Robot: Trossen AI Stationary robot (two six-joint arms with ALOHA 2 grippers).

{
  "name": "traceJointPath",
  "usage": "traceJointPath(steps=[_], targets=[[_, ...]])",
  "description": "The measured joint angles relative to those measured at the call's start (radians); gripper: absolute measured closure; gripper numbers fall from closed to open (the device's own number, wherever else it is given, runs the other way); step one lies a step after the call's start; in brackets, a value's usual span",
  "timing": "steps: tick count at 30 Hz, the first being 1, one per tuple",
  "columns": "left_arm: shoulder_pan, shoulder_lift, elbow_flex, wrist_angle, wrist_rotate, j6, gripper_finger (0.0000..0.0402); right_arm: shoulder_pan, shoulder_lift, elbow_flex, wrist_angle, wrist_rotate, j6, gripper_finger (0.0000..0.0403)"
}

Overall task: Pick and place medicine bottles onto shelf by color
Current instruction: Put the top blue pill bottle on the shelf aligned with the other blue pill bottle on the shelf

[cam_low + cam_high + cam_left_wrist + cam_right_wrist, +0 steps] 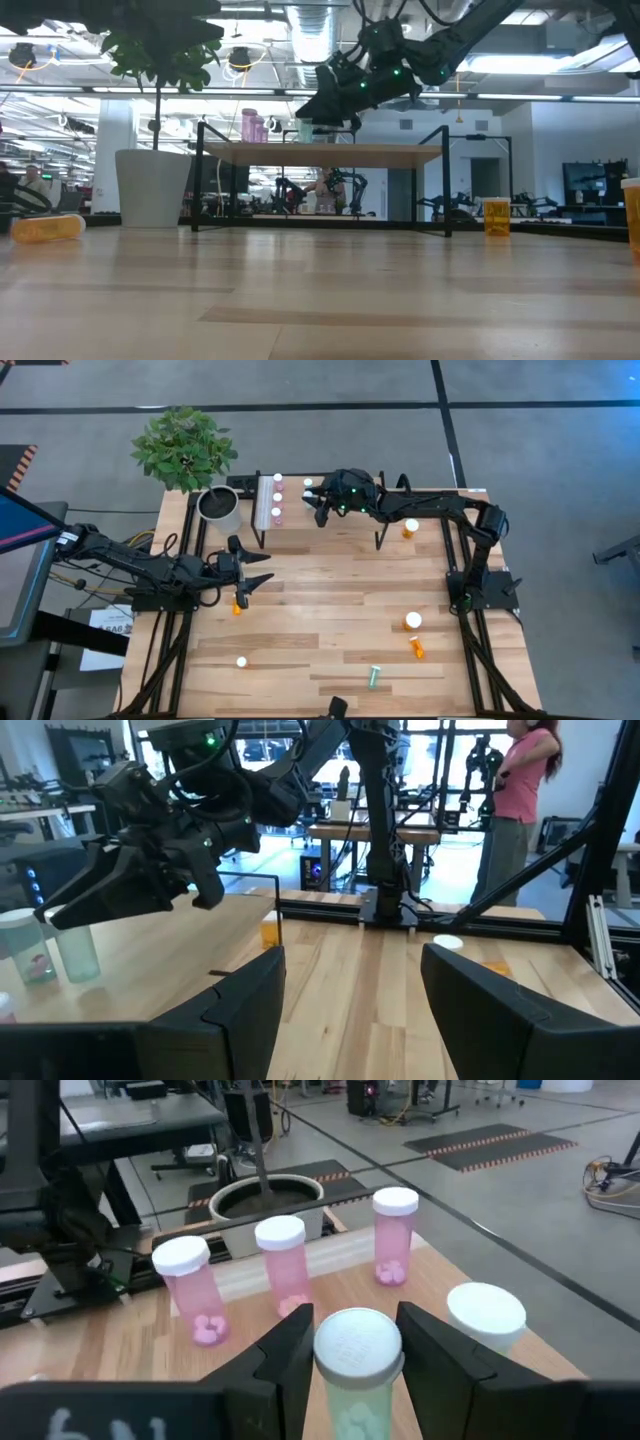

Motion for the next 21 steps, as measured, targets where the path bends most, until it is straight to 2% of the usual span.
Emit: traceJointPath(steps=[21], targets=[[0.0,0.0,0.0,0.004,0.0,0.0,0.018,0.011,0.012,0.001,-0.007,0.027,0.011,0.0241]])
